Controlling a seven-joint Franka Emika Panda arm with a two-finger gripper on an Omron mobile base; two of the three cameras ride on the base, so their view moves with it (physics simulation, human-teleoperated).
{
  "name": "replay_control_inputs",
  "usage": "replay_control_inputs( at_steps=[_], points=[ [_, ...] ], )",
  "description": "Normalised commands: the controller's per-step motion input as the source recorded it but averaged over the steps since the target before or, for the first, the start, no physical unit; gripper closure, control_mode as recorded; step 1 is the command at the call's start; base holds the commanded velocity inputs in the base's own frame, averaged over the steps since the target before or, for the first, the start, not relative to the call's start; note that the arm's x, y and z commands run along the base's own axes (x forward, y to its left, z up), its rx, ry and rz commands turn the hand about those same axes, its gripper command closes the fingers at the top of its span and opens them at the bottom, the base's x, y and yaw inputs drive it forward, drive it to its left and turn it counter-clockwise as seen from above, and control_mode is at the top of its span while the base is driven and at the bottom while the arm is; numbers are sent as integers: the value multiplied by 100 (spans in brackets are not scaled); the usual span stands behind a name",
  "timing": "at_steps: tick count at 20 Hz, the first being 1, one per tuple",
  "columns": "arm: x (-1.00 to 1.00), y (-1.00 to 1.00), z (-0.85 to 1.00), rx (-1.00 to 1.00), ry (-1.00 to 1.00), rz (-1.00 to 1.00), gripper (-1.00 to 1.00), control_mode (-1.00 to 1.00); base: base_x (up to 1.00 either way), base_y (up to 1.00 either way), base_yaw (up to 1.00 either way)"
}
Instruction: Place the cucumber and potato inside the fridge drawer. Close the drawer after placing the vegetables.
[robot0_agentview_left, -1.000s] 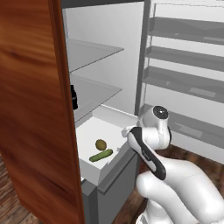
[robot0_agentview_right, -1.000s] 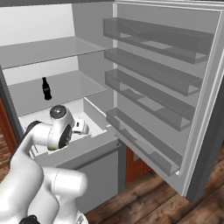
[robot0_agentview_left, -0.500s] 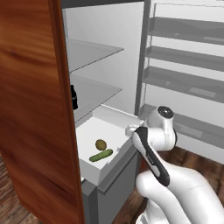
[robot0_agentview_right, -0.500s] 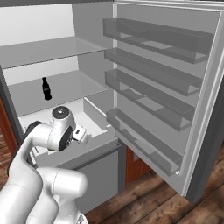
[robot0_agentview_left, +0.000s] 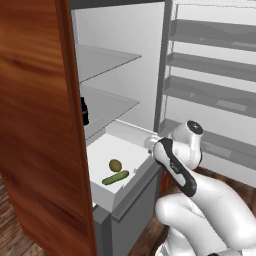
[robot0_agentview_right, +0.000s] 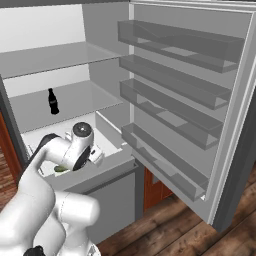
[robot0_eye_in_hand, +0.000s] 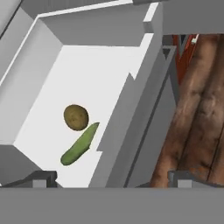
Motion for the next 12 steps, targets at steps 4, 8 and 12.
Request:
replay_control_inputs(
  at_steps=[4, 8, 12],
  points=[
    [7, 9, -99, 20, -16, -13, -100, -100, 0, 0, 0],
    [0, 18, -100, 19, -10, -13, -100, -100, 0, 0, 0],
    [0, 26, -100, 18, -8, -13, -100, -100, 0, 0, 0]
  ],
)
